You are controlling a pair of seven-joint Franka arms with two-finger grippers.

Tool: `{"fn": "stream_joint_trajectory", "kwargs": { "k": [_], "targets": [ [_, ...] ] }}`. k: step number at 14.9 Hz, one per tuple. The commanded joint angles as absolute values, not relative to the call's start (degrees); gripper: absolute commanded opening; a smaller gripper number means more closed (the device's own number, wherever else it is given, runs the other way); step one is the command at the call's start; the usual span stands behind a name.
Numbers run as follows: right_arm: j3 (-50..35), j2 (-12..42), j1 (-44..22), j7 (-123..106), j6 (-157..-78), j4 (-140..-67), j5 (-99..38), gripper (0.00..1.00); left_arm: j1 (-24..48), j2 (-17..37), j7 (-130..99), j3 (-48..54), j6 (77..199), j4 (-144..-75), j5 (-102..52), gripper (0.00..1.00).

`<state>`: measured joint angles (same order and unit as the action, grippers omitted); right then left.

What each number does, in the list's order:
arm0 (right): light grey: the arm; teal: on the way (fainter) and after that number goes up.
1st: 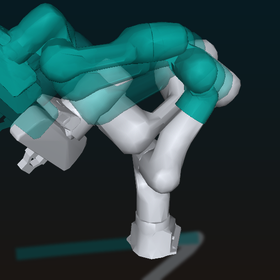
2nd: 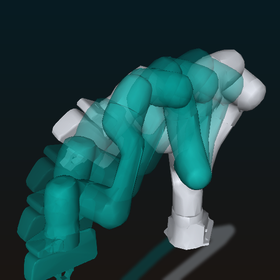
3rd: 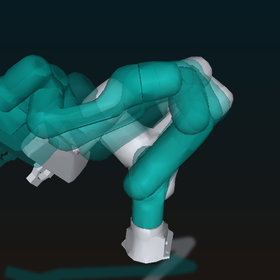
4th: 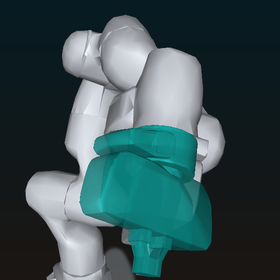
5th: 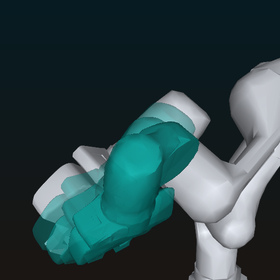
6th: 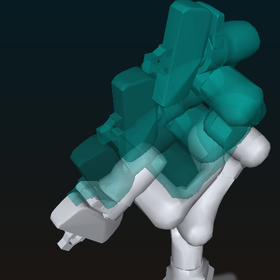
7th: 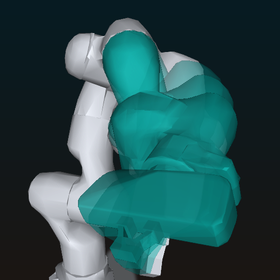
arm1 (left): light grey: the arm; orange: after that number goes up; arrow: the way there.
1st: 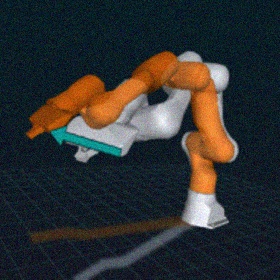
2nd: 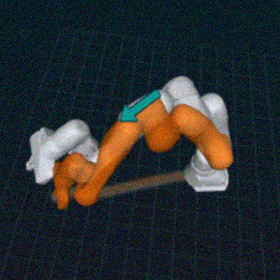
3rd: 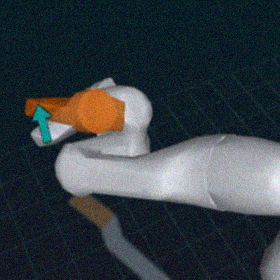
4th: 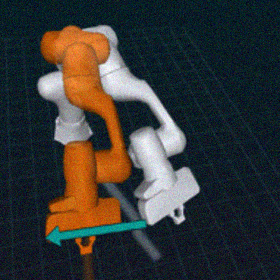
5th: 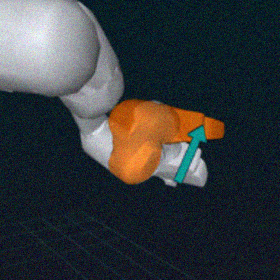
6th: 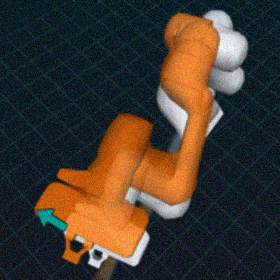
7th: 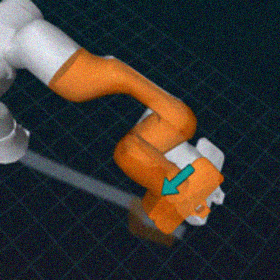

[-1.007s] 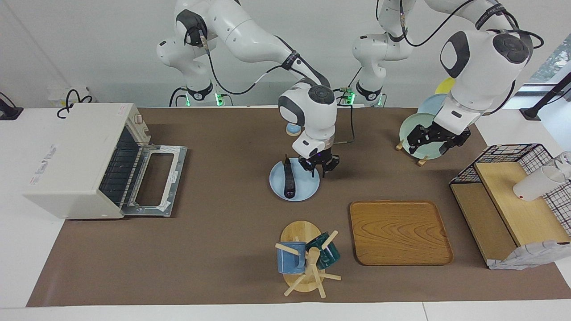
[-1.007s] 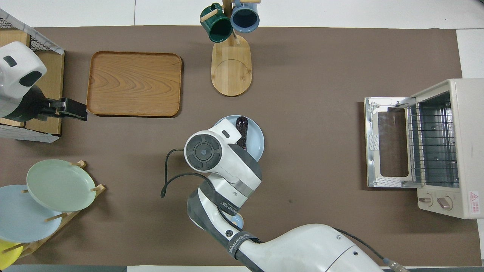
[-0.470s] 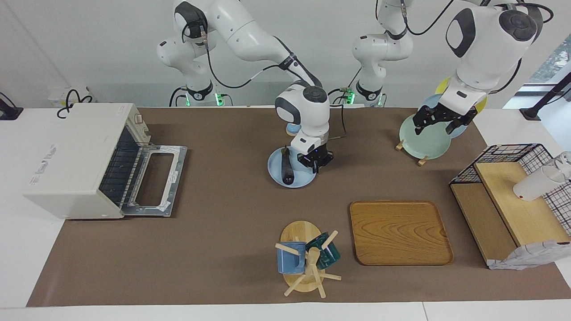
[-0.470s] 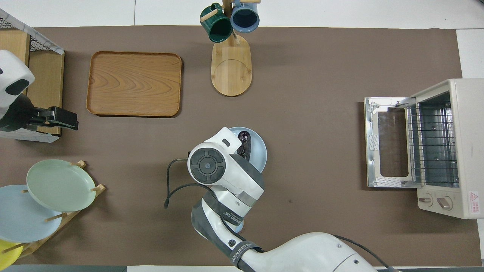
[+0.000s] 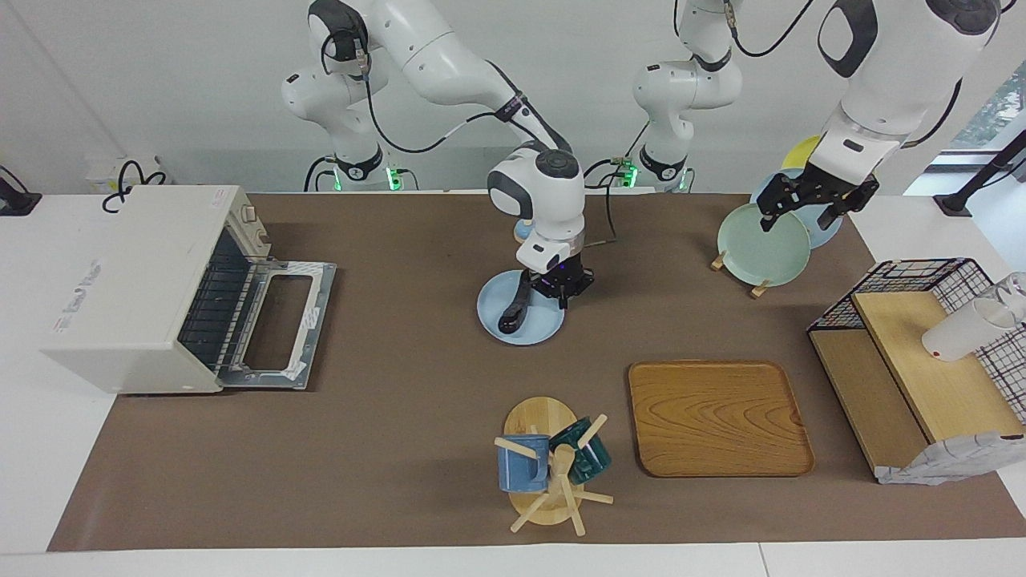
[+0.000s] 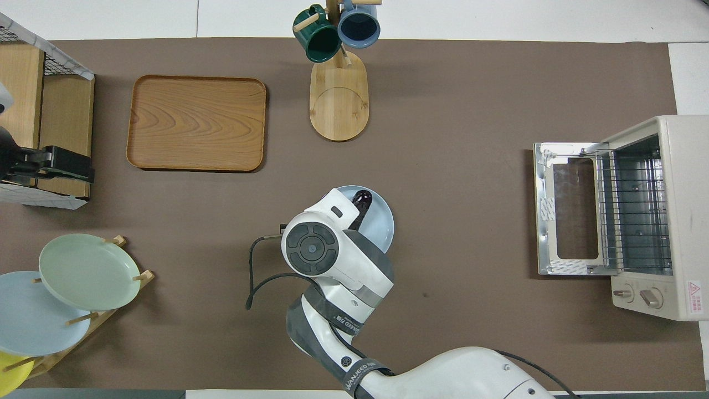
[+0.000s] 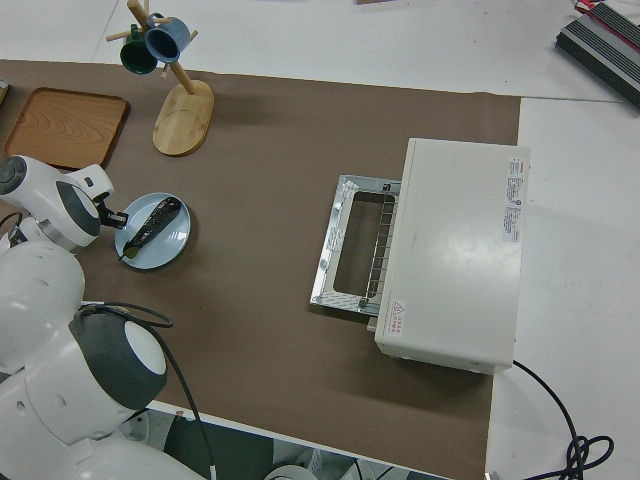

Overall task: Put eggplant into oven
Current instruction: 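Lift the blue plate with the right gripper and carry it toward the oven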

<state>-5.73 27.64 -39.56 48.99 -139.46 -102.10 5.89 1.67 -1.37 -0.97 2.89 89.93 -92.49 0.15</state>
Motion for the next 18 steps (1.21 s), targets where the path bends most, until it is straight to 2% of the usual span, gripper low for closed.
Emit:
{"fn": "stream_joint_trajectory", "kwargs": {
  "k": [1,5,7,13,16,18],
  "targets": [
    [-5.7,27.8,-38.8,47.8,-135.0,-101.0,6.4,0.00,0.2,-0.6,-0.4,3.9,88.2,-91.2,1.2,1.00],
    [-5.6,27.9,-38.4,47.8,-121.5,-94.4,10.9,0.00,-0.5,-0.8,-0.4,4.3,88.3,-92.0,1.1,1.00],
    [-5.4,26.9,-37.5,47.8,-117.4,-94.0,13.3,0.00,-0.5,-0.9,-0.4,4.3,88.3,-92.0,1.0,1.00],
    [-5.5,16.2,-27.2,36.0,-110.8,-101.3,13.7,0.00,-0.4,-1.1,-0.8,4.2,88.2,-92.5,1.0,1.00],
    [-5.4,12.2,-24.4,35.8,-103.8,-105.0,15.7,0.00,-0.5,-1.1,-0.9,4.1,88.6,-92.4,1.0,1.00],
    [-5.4,9.7,-22.0,33.3,-102.7,-108.2,17.9,0.00,-0.6,-1.1,-0.8,4.1,88.7,-92.4,1.0,1.00]
  ]
}}
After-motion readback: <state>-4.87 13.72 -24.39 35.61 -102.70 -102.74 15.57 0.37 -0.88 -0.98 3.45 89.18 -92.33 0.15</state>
